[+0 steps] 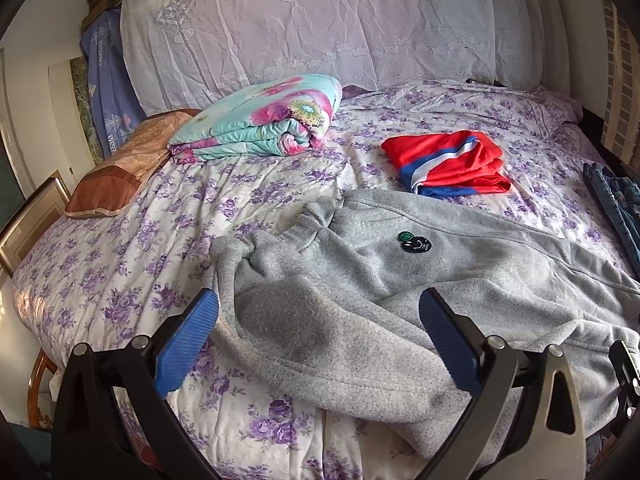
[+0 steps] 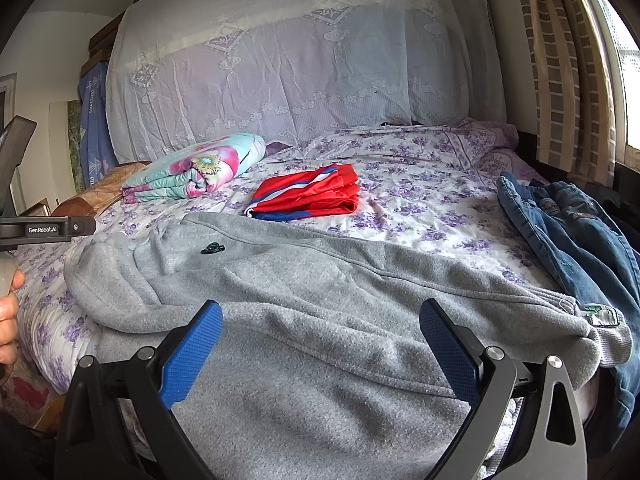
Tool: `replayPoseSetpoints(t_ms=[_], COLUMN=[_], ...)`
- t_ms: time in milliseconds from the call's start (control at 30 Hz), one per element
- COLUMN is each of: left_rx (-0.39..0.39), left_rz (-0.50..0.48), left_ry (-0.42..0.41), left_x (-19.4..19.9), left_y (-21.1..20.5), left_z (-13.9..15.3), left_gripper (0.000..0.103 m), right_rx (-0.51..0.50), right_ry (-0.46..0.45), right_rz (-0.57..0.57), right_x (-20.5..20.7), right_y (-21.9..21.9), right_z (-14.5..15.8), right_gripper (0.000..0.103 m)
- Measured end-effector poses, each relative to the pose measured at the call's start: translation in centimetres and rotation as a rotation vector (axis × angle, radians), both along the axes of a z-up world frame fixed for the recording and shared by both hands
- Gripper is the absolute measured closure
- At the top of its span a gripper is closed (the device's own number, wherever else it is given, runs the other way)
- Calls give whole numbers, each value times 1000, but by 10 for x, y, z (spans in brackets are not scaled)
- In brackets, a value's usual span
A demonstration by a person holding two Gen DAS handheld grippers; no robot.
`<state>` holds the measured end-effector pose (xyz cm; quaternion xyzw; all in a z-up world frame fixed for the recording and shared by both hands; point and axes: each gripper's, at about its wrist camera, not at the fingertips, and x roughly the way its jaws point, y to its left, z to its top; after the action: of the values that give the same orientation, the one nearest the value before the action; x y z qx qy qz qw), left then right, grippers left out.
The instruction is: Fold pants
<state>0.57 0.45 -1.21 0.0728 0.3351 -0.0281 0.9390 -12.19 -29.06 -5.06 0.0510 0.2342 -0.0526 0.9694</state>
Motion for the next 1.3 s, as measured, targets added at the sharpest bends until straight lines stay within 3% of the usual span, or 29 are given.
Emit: replayPoseSetpoints(t_ms=[933,1300], left_rx=[-6,7], left_rz=[1,-13], left_ry=[15,56], left_x=[2,17], left_y=[1,-3], left_z=[-3,-17], left_gripper=[5,5], right_rx=[-10,-17], right_ry=[6,1], right_rz=[-4,-19], right_x=[1,0], right_y=[3,1], right_z=[-2,-6], right_gripper=[4,4])
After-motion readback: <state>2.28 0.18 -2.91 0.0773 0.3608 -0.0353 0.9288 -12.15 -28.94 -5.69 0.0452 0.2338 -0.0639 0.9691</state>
